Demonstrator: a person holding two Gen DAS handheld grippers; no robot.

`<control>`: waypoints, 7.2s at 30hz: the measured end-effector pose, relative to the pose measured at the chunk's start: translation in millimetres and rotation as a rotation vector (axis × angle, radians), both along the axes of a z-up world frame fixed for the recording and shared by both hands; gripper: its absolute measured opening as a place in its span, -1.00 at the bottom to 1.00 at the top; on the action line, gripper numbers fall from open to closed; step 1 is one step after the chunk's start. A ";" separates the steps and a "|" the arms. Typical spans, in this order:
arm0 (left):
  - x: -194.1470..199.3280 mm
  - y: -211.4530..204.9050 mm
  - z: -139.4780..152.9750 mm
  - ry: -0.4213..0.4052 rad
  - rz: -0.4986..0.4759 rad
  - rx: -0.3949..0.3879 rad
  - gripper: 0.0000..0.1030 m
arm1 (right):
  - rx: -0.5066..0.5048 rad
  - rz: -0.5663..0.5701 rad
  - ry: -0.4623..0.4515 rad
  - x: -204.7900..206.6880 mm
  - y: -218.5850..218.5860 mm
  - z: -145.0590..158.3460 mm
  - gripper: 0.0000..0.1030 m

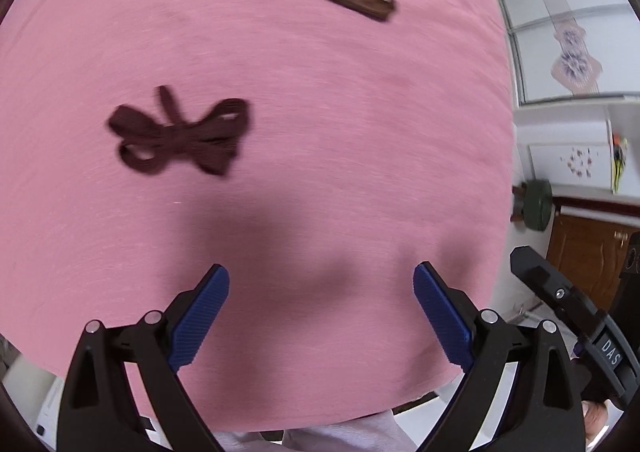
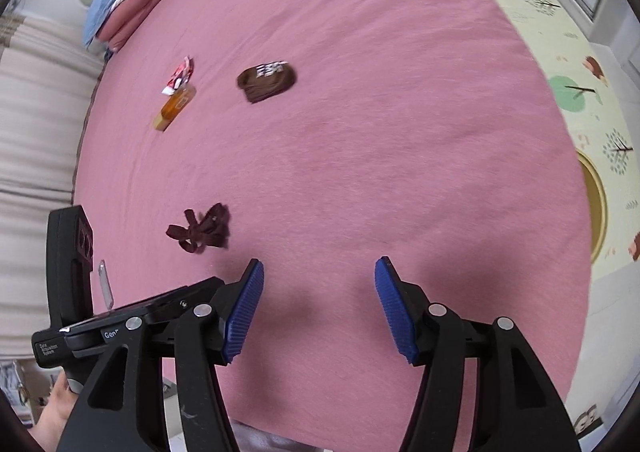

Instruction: Collect trash

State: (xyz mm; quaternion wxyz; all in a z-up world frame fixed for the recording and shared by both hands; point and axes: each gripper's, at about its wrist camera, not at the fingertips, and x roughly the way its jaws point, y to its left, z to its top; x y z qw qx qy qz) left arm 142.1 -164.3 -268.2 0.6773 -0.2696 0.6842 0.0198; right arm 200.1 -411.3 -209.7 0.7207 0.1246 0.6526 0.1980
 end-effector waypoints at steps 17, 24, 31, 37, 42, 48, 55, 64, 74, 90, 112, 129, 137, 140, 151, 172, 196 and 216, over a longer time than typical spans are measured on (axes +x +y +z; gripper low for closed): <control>6.5 81.5 -60.6 0.071 0.434 -0.026 0.84 | -0.006 0.091 0.019 29.2 54.9 -27.3 0.31; 34.3 79.2 -64.4 0.073 0.438 0.015 0.18 | -0.016 0.104 0.032 39.9 58.9 -34.3 0.31; 65.1 77.1 -55.1 0.027 0.381 0.015 -0.43 | -0.018 0.095 0.040 61.4 62.4 -41.2 0.31; 98.8 83.6 -45.0 -0.027 0.330 -0.006 -0.45 | -0.010 0.085 0.035 96.3 74.3 -50.1 0.31; 127.2 92.0 -46.3 -0.051 0.311 -0.028 -0.46 | -0.007 0.062 0.030 132.4 88.0 -59.4 0.31; 167.6 101.3 -48.2 -0.077 0.282 -0.040 -0.46 | -0.020 0.060 0.021 169.5 110.9 -73.1 0.23; 203.8 104.6 -54.5 -0.090 0.225 -0.070 -0.46 | -0.051 0.051 0.030 199.6 133.9 -94.3 0.03; 209.2 109.7 -62.8 -0.076 0.183 -0.084 -0.46 | -0.120 0.035 0.041 213.3 143.0 -111.6 -0.70; 176.7 88.5 -47.1 -0.074 0.132 -0.080 -0.46 | -0.054 0.088 0.013 172.1 127.3 -77.7 -0.81; 37.8 21.6 -8.2 -0.026 -0.021 -0.121 -0.46 | -0.018 0.046 0.065 41.9 53.6 -24.3 -0.81; 42.6 -0.6 2.4 -0.045 0.002 0.040 0.02 | 0.018 -0.140 0.042 -15.8 -17.3 -7.3 -0.81; 86.7 5.5 -59.2 0.074 -0.008 0.073 -0.63 | 0.026 -0.076 0.105 21.2 9.7 -37.4 -0.81; 62.3 19.1 -23.3 0.006 -0.016 -0.038 -0.64 | 0.057 -0.077 0.067 15.9 10.2 -18.2 -0.81; 48.3 19.8 -1.5 -0.027 -0.016 -0.080 -0.64 | 0.064 -0.091 0.050 8.8 5.8 -7.4 -0.81; 19.8 -31.9 52.5 -0.101 -0.230 -0.110 -0.63 | 0.060 -0.219 -0.034 -40.3 -41.6 32.9 -0.81; 44.8 -279.5 72.2 -0.152 -0.623 -0.084 -0.63 | 0.067 -0.564 -0.089 -83.1 -244.4 36.7 -0.81; 130.0 -449.7 30.0 -0.125 -0.773 -0.061 0.69 | 0.007 -0.755 -0.053 -28.1 -421.7 -10.1 -0.11; 86.1 -232.5 55.1 -0.160 -0.502 0.017 0.70 | 0.036 -0.407 -0.085 -1.2 -231.4 23.5 -0.11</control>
